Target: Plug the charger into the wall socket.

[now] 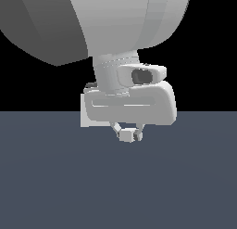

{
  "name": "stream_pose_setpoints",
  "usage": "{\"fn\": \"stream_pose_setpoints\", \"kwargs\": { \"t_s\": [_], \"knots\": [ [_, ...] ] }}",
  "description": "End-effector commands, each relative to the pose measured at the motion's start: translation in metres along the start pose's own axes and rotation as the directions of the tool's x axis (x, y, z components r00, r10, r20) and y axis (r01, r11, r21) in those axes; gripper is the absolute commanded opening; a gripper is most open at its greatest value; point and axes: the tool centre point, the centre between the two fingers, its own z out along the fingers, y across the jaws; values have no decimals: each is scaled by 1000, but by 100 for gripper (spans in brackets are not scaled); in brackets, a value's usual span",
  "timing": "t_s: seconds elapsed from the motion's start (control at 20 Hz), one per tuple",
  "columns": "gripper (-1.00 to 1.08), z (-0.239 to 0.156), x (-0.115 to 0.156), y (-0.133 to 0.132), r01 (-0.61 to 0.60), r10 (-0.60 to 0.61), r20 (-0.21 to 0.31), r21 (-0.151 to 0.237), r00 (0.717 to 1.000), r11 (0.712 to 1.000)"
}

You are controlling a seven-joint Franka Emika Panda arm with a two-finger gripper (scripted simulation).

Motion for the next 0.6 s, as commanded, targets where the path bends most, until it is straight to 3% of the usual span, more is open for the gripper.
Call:
{"fn": "stream_pose_setpoints", "kwargs": {
  "t_s": [0.0,0.25,0.55],
  "knots": [
    [-100,-5,5,-7,75,-75,-4,28,997,997],
    [-100,-15,11,-22,211,-211,-13,81,977,974],
    [-100,-26,15,-38,356,-356,-31,136,934,924]
  ]
}}
